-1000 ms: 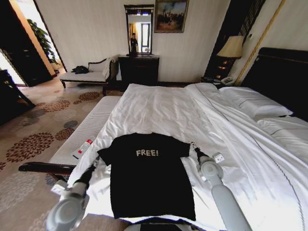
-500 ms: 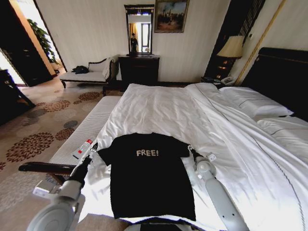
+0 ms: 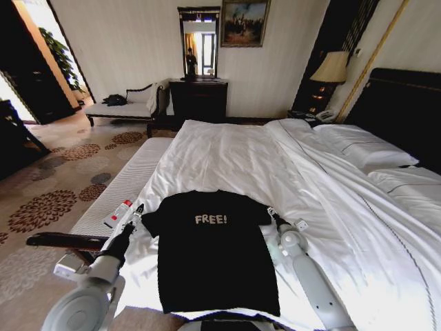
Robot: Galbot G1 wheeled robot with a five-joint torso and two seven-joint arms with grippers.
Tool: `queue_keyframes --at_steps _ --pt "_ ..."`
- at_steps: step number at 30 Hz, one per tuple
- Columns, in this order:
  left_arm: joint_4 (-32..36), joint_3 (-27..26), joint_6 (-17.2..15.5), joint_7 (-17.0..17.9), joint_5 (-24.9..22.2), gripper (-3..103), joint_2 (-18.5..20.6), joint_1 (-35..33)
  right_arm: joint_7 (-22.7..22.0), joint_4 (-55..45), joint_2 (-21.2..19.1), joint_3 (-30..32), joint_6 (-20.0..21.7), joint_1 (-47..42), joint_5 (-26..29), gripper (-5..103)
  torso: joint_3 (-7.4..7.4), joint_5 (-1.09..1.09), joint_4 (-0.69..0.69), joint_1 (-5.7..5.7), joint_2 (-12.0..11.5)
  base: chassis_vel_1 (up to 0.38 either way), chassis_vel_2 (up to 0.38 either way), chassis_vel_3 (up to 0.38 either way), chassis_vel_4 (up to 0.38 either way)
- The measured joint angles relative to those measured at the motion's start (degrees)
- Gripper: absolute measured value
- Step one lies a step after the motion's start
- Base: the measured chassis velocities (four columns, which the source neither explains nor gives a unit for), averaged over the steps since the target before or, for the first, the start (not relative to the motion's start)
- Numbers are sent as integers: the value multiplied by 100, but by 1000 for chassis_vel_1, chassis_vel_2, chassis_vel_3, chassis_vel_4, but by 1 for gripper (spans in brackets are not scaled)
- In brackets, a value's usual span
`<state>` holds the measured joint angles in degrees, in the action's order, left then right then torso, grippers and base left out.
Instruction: Fold the clothes on the bed.
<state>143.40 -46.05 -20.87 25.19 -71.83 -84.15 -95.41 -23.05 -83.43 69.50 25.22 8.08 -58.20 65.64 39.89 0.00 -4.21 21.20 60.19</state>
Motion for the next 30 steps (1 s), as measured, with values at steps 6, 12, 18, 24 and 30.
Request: queue_keyframes --at_steps 6,12,18,24,30 --pt "-6 23 14 0 87 100 -7 -38 -2 46 -4 -28 -46 75 -3 74 0 1 2 0 -1 0 0 0 0" --pt "-10 47 58 -3 225 100 -27 -34 23 -50 -32 -43 -111 57 -2 46 0 1 2 0 0 0 0 0 0" --pt "-12 66 87 -16 319 100 -25 -13 90 -98 -32 -67 -164 51 4 30 0 1 2 0 0 0 0 0 0" --pt "-15 39 107 -18 264 100 -3 19 152 -277 -20 -113 -302 65 -82 9 0 0 2 0 -1 0 0 0 0" --pt "-15 12 110 -19 229 100 37 30 385 -915 -87 -443 -513 12 -357 0 0 -1 1 0 0 0 0 0 0"
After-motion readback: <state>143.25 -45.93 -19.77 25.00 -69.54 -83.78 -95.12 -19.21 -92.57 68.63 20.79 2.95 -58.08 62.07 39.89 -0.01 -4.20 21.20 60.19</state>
